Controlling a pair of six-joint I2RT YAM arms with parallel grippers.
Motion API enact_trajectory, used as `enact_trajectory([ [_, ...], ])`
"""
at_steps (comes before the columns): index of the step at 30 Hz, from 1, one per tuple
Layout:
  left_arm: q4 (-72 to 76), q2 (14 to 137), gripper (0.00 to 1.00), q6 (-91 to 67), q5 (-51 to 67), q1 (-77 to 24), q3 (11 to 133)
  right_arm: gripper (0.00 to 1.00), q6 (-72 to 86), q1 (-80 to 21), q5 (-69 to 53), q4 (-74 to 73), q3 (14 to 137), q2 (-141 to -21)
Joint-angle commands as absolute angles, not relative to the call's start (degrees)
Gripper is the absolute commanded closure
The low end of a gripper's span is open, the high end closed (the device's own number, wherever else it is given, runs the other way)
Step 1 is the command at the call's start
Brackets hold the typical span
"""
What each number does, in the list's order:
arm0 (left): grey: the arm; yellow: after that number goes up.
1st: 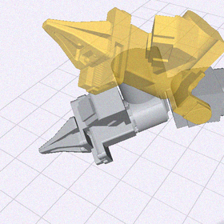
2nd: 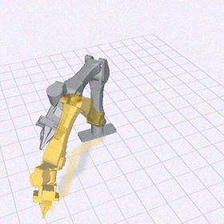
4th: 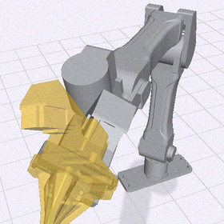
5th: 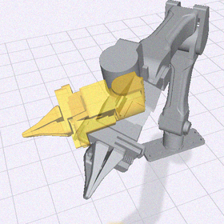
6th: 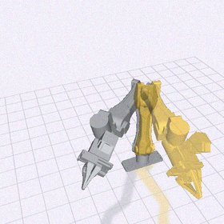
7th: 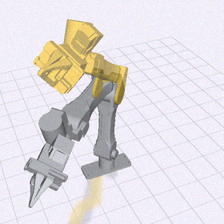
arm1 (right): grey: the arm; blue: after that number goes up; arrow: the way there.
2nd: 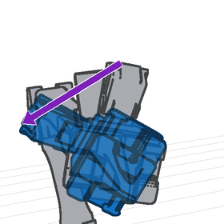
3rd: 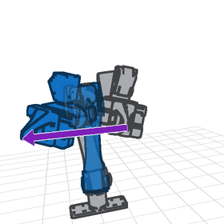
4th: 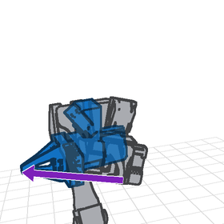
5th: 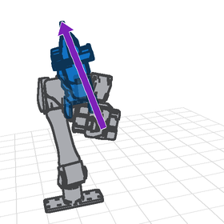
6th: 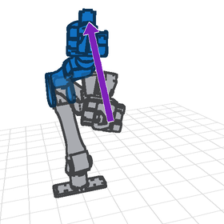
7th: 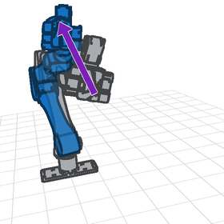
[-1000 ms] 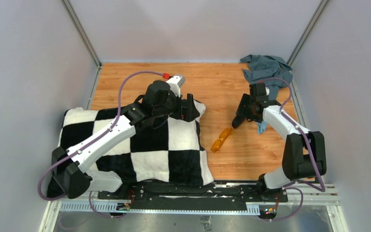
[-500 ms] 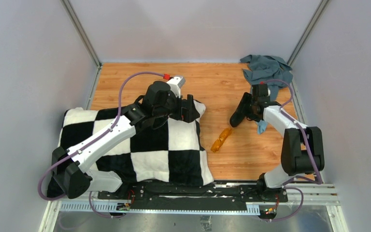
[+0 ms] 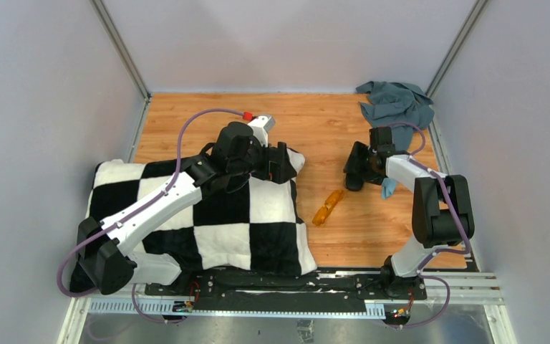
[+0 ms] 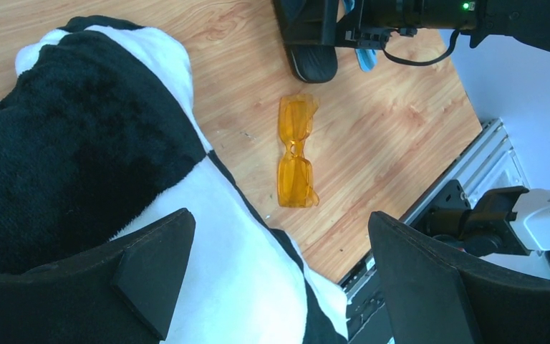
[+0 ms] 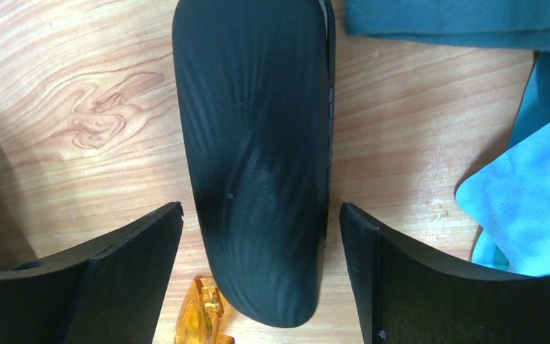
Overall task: Organize the sunglasses
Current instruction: Pick up the sunglasses case at the center of the board.
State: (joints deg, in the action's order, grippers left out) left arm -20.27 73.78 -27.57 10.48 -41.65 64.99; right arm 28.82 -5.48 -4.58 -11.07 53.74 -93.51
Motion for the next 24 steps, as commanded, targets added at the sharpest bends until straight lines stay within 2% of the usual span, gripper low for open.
enact_trajectory([
  [1, -18.94, 74.15, 0.00, -27.73, 11.82, -41.77, 64.32, 0.11, 23.65, -6.11, -5.33, -13.87, 55.85, -93.30],
  [6, -18.28, 74.96, 0.00, -27.85, 12.49, -41.75, 64.27, 0.11, 21.18, -6.42, -3.08, -16.48, 56.12, -93.87],
  [8, -18.19, 75.23, 0.00, -27.80, 12.69, -41.80, 64.41, 0.15, 20.95, -6.50, -2.48, -16.50, 55.63, -93.71],
  [12, -18.11, 75.78, 0.00, -27.76, 12.92, -41.75, 64.54, 0.32, 20.35, -6.91, -0.99, -16.62, 54.96, -93.34],
  [14, -18.08, 75.97, 0.00, -27.76, 12.94, -41.82, 64.57, 0.34, 20.14, -7.34, -0.19, -16.93, 54.93, -93.36],
  [16, -17.98, 76.27, 0.00, -27.83, 13.05, -41.75, 64.72, 0.34, 19.65, -8.03, 2.02, -17.46, 55.16, -93.52],
  [21, -17.68, 76.73, 0.00, -28.24, 13.46, -41.75, 64.72, 0.22, 18.48, -9.50, 5.48, -18.98, 56.42, -94.35],
  [24, -17.31, 76.70, 0.00, -28.51, 13.33, -41.81, 64.54, 0.24, 17.94, -10.04, 7.07, -19.17, 56.75, -95.02],
])
